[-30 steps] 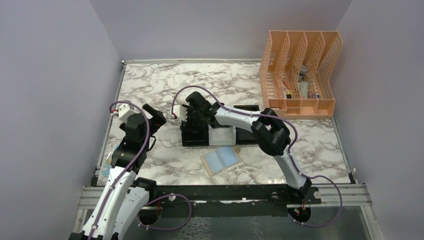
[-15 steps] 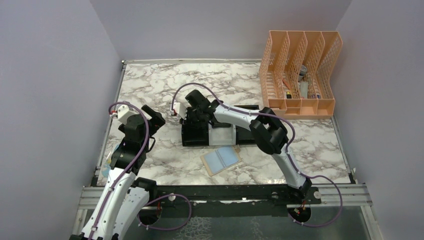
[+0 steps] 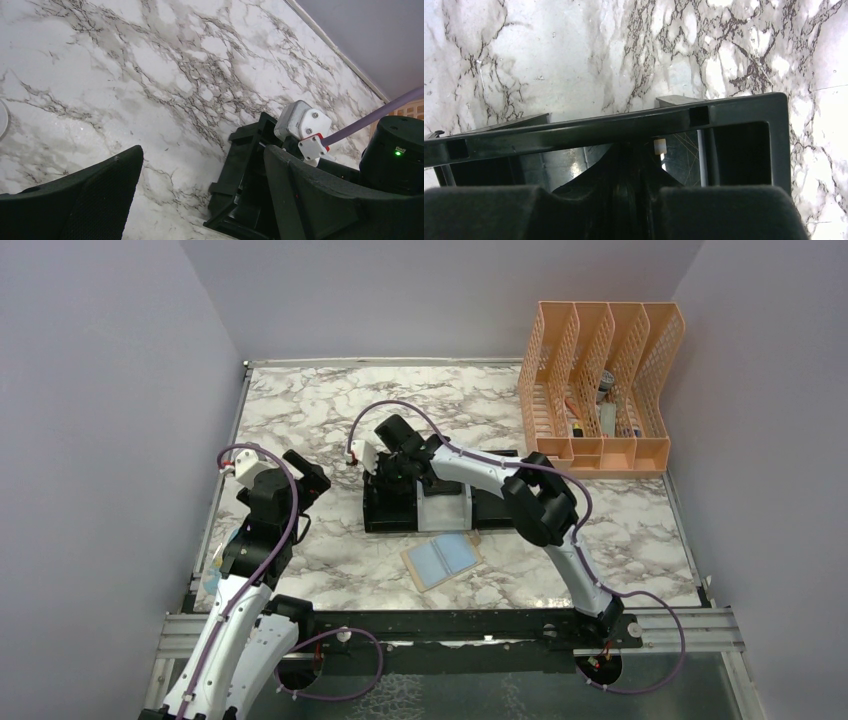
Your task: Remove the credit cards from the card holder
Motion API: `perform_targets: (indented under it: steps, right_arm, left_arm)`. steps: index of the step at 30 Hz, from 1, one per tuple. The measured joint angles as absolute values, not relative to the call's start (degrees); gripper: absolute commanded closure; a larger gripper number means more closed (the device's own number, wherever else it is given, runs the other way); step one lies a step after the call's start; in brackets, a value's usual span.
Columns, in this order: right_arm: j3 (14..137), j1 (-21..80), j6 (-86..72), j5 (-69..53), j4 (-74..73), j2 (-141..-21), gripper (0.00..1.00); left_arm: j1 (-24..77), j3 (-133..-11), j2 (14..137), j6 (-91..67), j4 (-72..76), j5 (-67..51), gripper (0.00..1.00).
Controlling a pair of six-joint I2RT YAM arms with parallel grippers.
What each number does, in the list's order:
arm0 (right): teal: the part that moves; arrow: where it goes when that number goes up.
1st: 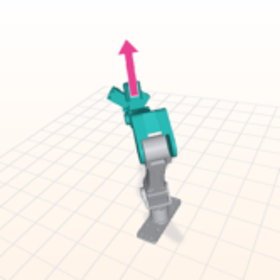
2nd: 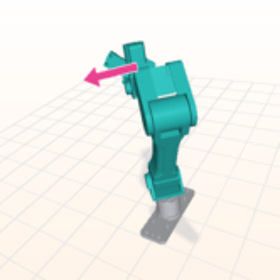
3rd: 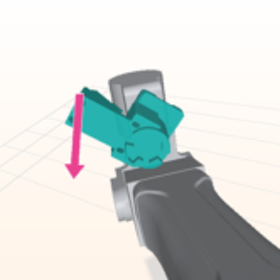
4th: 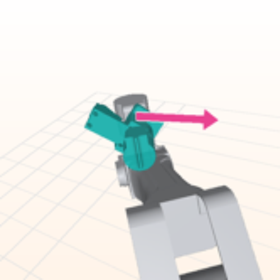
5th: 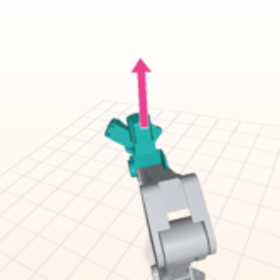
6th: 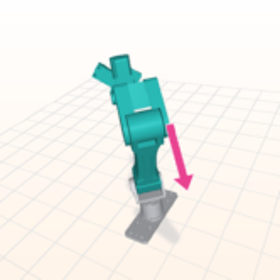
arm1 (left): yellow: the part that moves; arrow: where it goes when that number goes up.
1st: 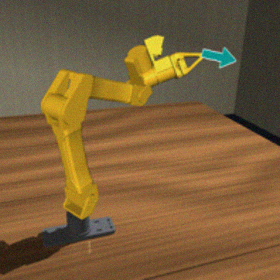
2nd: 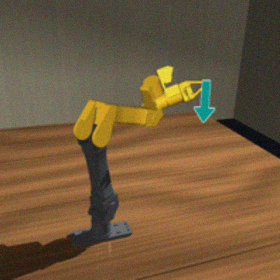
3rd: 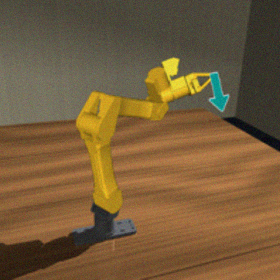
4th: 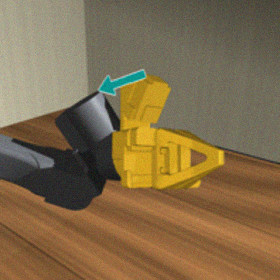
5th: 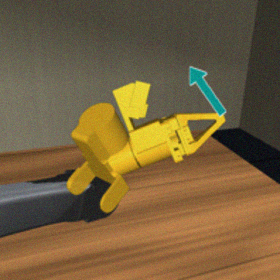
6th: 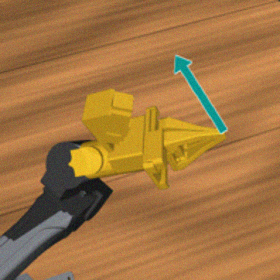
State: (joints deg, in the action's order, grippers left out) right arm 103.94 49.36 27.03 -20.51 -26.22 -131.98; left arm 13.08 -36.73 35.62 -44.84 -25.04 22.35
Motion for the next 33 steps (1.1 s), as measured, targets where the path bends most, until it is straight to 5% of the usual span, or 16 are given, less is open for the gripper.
perform_targets:
  steps: [8, 13, 23, 33]
  right_arm:
    - [102.9, 49.4, 26.7, -19.8, -28.0, -130.4, 0.44]
    - [101.7, 49.4, 26.9, -16.9, -28.8, -128.9, 0.33]
    - [101.2, 49.4, 26.6, -9.4, -29.4, -129.3, 0.32]
    - [105.5, 49.4, 23.2, -8.4, -29.8, -132.5, 0.55]
  left_arm:
    - [13.1, -36.7, 35.8, -44.9, -25.0, 22.3, 0.06]
    - [13.1, -36.7, 36.0, -44.9, -25.0, 22.3, 0.06]
    - [13.1, -36.7, 36.3, -44.9, -24.9, 22.3, 0.06]
    - [13.1, -36.7, 36.9, -44.8, -24.5, 22.2, 0.06]
